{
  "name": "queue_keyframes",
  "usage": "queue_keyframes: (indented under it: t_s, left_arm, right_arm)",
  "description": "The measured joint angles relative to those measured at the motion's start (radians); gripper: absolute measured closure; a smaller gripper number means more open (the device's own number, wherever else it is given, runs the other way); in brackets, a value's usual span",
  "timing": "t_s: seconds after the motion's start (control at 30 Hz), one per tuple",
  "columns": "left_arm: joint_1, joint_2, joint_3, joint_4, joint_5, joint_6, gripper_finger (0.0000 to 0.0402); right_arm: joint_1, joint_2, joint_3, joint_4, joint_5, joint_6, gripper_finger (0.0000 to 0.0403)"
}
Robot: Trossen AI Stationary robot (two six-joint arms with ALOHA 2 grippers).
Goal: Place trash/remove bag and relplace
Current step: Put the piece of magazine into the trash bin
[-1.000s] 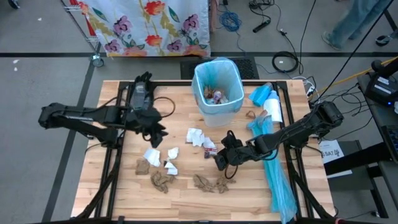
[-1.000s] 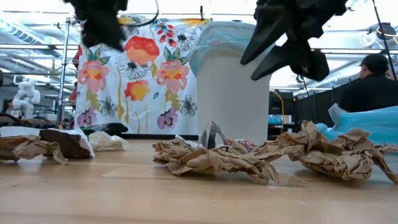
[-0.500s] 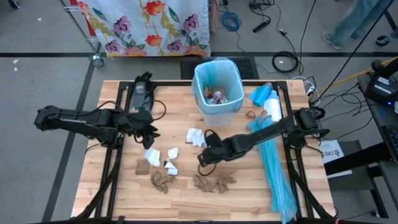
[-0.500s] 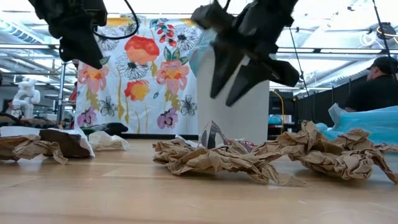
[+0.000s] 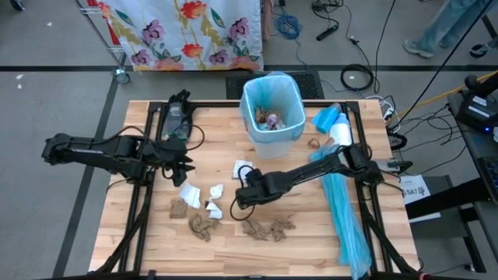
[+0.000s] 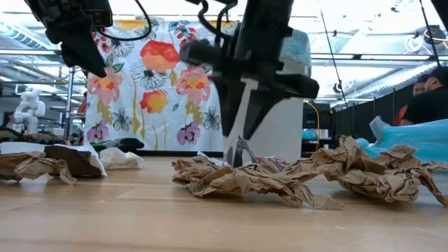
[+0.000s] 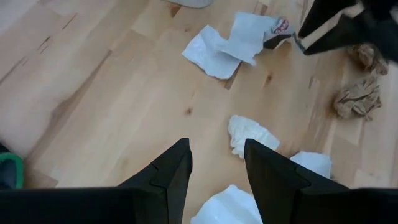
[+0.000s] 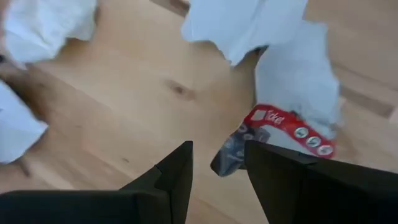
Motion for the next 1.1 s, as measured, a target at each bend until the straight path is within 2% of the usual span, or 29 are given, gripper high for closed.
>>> queue_keyframes:
  t_s: [0.17, 0.23, 0.3, 0.37, 0.53, 0.77, 0.9, 1.1]
  left_arm:
    - [0.000, -0.013, 0.000, -0.001, 0.000, 0.000, 0.0249]
    - [0.000, -0.013, 0.000, -0.001, 0.000, 0.001, 0.0249]
    - [0.000, -0.013, 0.000, -0.001, 0.000, 0.001, 0.0249]
    - [0.000, -0.013, 0.000, -0.001, 0.001, 0.001, 0.0249]
    - [0.000, -0.013, 0.000, 0.001, 0.000, 0.002, 0.0249]
    - [0.000, -0.013, 0.000, 0.002, -0.001, 0.017, 0.0249]
    - [0.002, 0.011, 0.000, 0.019, -0.005, 0.065, 0.0249]
    - [0.003, 0.040, 0.000, 0.071, -0.015, 0.089, 0.0249]
  right_arm:
    - [0.003, 0.047, 0.007, -0.079, 0.000, 0.091, 0.0278]
    - [0.009, 0.053, 0.007, -0.095, 0.001, 0.081, 0.0309]
    - [0.019, 0.050, 0.007, -0.084, 0.001, 0.055, 0.0363]
    - [0.029, 0.036, 0.007, -0.079, 0.006, 0.043, 0.0390]
    - [0.057, -0.042, 0.007, -0.091, 0.019, 0.092, 0.0401]
    - [0.125, -0.206, 0.027, -0.144, 0.100, 0.155, 0.0403]
    - [0.140, -0.252, 0.125, -0.242, 0.166, 0.136, 0.0403]
    - [0.138, -0.261, 0.361, -0.363, 0.346, 0.010, 0.0403]
